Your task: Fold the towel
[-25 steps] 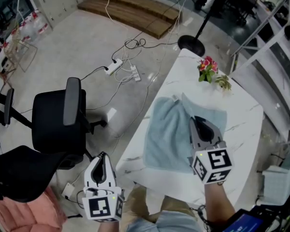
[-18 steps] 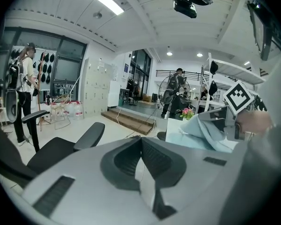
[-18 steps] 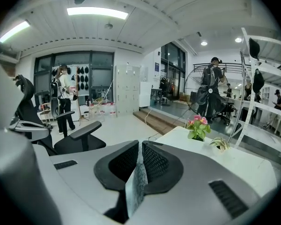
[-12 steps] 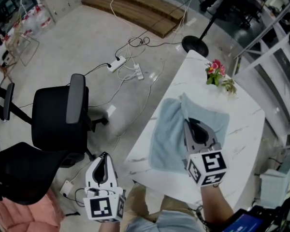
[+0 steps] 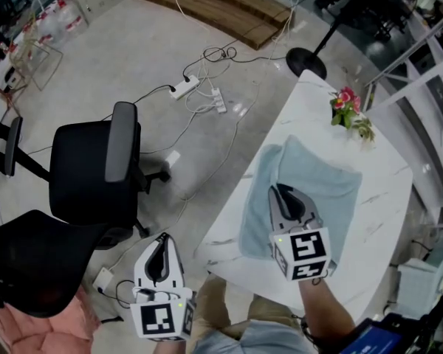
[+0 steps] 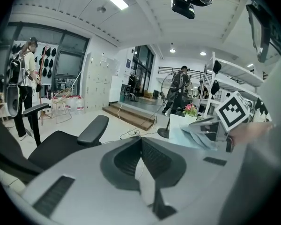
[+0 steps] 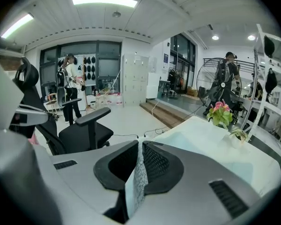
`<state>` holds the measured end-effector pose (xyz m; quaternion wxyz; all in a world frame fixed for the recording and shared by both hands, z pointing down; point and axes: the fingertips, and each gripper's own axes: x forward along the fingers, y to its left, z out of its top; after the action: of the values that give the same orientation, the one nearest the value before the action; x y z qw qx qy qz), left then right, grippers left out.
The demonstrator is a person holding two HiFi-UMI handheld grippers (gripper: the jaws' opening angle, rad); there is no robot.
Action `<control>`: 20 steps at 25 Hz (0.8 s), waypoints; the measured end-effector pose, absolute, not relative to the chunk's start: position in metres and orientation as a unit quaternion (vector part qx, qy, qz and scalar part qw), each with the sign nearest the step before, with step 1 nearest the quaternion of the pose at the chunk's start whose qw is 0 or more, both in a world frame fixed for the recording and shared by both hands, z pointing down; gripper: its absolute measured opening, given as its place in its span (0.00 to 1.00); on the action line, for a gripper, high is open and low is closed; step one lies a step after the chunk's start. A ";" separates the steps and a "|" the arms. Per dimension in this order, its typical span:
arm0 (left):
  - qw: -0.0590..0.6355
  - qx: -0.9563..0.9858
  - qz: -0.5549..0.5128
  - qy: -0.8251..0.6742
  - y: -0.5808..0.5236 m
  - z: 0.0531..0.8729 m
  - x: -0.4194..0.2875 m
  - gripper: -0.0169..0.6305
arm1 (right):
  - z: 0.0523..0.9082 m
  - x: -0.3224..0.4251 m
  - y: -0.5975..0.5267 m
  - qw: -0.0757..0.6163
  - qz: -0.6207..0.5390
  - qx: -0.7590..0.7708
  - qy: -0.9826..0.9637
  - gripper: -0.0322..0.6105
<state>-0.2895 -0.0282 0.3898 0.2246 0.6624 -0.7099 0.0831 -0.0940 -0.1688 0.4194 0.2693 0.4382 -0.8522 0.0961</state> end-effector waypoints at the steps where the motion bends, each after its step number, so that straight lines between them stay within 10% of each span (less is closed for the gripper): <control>1: 0.228 0.662 0.085 -0.709 -0.026 0.393 -0.291 0.04 | 0.430 -0.096 -0.167 0.279 0.095 0.438 -0.849 0.12; 10: 0.250 0.655 0.096 -0.707 -0.016 0.422 -0.296 0.04 | 0.487 -0.115 -0.158 0.356 0.084 0.416 -0.833 0.17; 15: 0.246 0.674 0.087 -0.691 -0.025 0.412 -0.275 0.04 | 0.461 -0.130 -0.142 0.325 0.128 0.347 -0.871 0.43; 20: 0.221 0.701 0.075 -0.674 -0.040 0.387 -0.245 0.04 | 0.399 -0.113 -0.130 0.266 0.114 0.311 -0.905 0.45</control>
<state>-0.2451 -0.0405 0.3867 0.2210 0.7010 -0.6739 0.0746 -0.1135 -0.1295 0.3989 0.2663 0.3114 -0.9050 0.1141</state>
